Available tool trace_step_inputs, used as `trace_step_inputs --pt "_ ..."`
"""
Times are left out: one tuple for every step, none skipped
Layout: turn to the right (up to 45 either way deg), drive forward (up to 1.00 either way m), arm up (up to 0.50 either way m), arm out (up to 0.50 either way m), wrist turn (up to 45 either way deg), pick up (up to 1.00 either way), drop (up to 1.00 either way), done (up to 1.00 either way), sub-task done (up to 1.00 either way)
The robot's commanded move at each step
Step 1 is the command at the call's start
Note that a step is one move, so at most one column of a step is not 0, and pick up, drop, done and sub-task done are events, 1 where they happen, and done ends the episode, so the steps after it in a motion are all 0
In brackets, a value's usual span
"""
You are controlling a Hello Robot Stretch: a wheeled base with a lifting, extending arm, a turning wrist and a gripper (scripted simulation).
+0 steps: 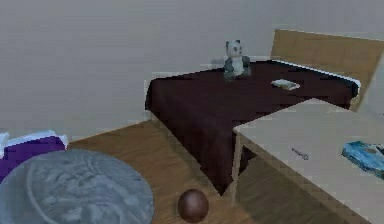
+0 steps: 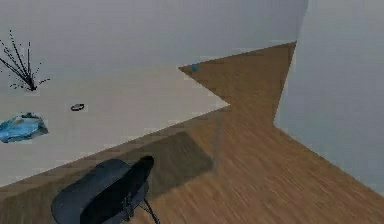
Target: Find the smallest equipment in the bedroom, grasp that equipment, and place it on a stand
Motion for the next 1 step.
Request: trace_step_inputs --pt "30.0 0.0 0.0 0.0 0.0 0.0 0.0 0.0 0.0"
